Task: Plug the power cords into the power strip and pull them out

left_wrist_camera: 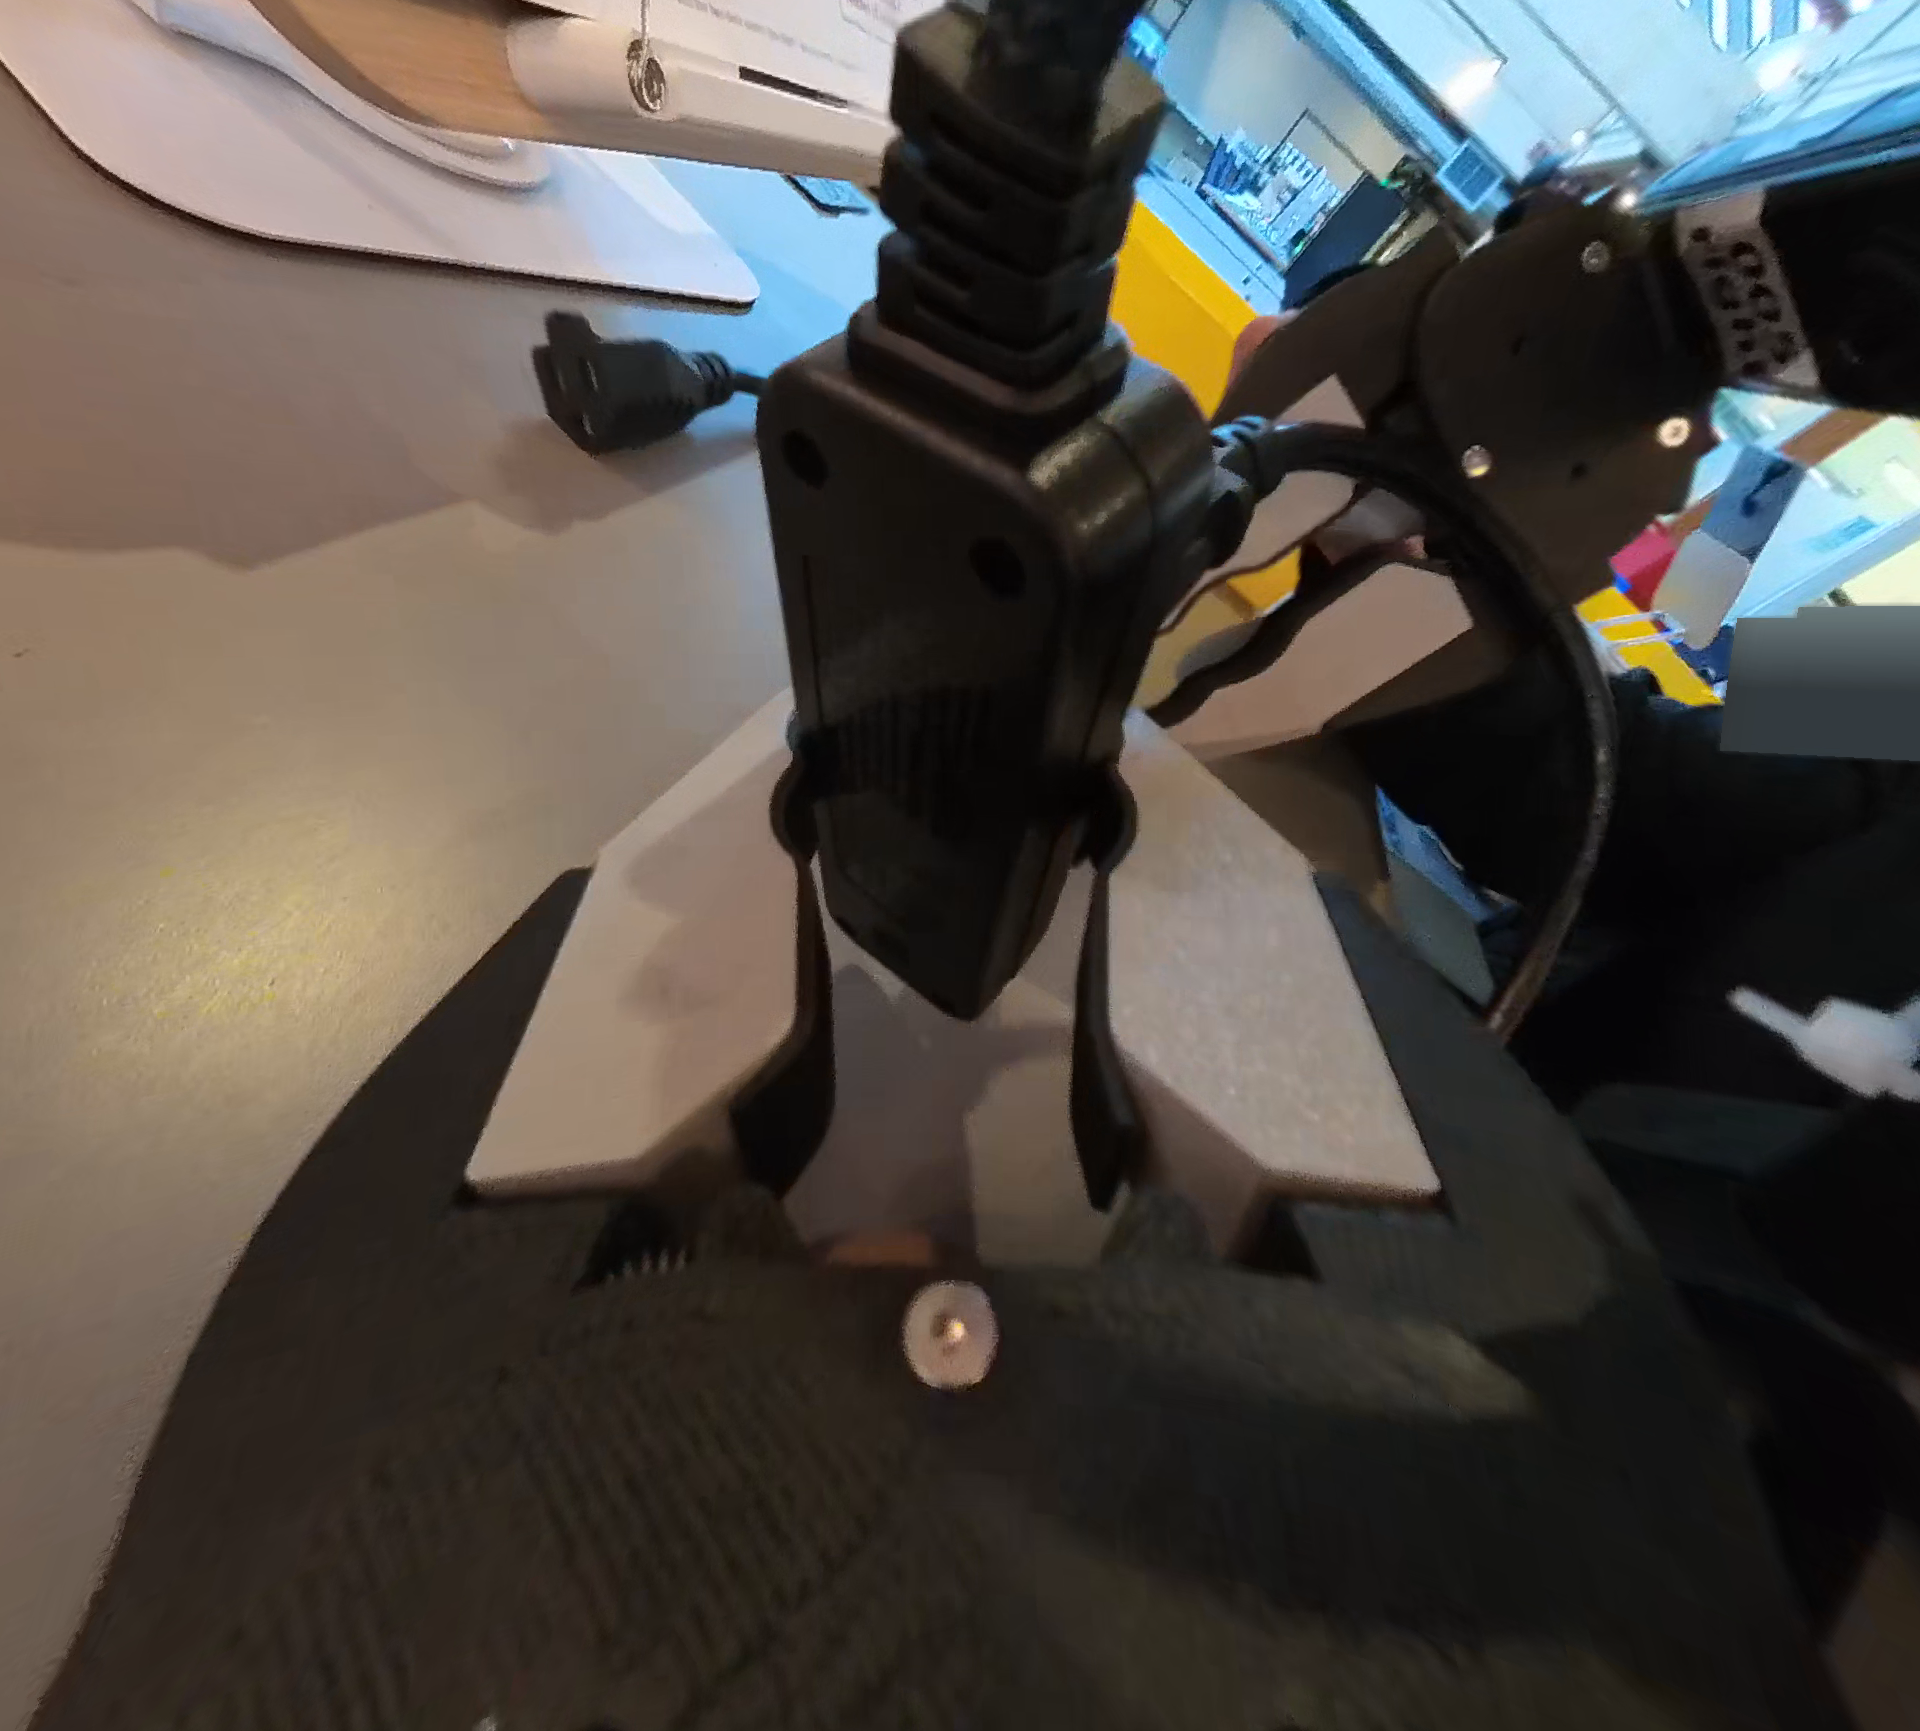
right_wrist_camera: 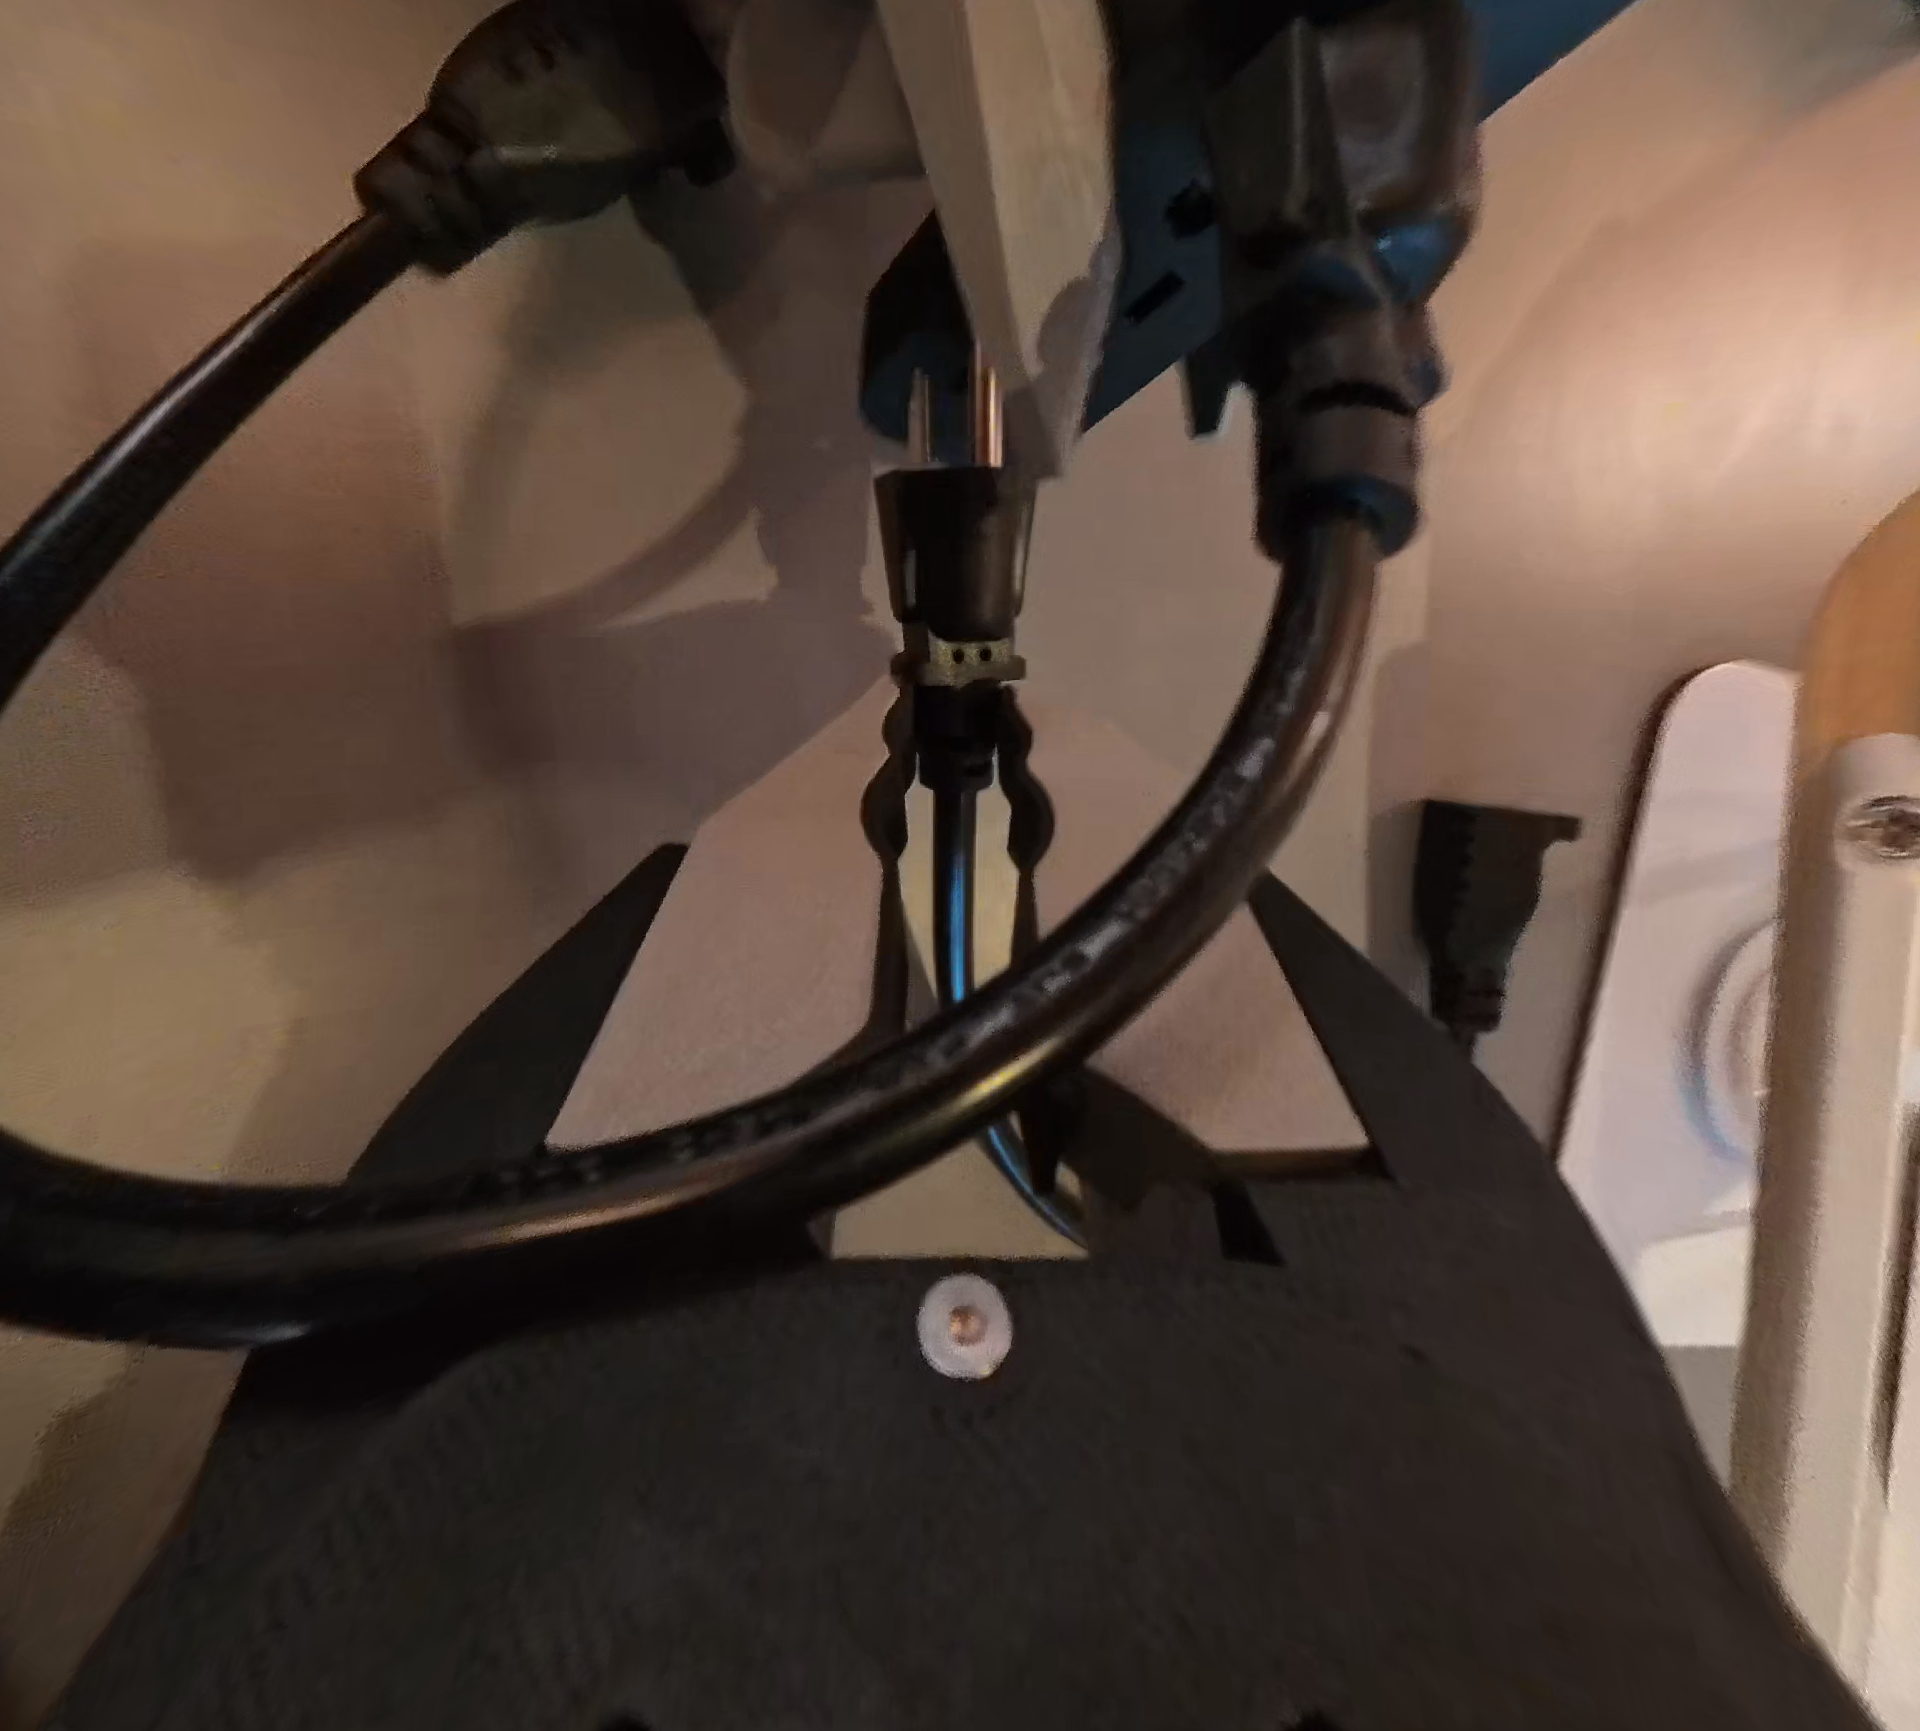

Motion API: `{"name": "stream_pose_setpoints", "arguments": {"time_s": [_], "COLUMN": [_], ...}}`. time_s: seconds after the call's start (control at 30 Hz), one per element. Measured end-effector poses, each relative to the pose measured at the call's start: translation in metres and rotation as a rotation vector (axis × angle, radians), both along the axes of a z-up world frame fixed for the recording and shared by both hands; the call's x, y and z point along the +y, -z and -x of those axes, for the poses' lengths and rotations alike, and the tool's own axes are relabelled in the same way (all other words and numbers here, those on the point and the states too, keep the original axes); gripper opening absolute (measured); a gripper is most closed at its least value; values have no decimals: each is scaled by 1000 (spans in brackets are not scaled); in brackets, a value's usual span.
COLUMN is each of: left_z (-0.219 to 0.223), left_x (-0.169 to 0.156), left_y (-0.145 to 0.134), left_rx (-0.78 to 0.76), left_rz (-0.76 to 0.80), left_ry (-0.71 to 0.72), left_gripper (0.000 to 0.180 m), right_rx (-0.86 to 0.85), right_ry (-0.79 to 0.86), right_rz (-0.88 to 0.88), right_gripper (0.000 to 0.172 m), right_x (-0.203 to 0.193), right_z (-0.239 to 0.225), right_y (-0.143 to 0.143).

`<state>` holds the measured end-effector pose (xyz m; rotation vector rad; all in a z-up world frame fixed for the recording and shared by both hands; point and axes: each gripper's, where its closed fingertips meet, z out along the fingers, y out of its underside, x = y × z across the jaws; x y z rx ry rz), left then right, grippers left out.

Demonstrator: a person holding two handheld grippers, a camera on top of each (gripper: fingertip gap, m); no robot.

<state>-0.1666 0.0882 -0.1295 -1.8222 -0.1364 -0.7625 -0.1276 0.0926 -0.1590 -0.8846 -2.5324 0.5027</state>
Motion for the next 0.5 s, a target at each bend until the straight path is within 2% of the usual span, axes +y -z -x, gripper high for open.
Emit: {"name": "stream_pose_setpoints", "arguments": {"time_s": [0.07,0.17,0.3,0.4,0.5], "left_z": [1,2,-2,-5,-11], "left_x": [2,2,2,0,-4], "left_y": [-1,-3,-6,-7,-7], "left_rx": [-2,-42,-50,6,140], "left_rz": [-3,-19,-38,-45,-69], "left_ry": [-10,-4,14,30,65], "left_gripper": [49,49,50,50,50], "right_rx": [-93,-65,-48,-13,-4], "right_ry": [19,78,32,-13,-19], "right_rz": [-7,72,112,199,236], "right_gripper": [12,12,12,13,12], "right_x": [3,4,3,3,16], "right_z": [-9,0,1,0,0], "right_y": [7,2,5,6,12]}}
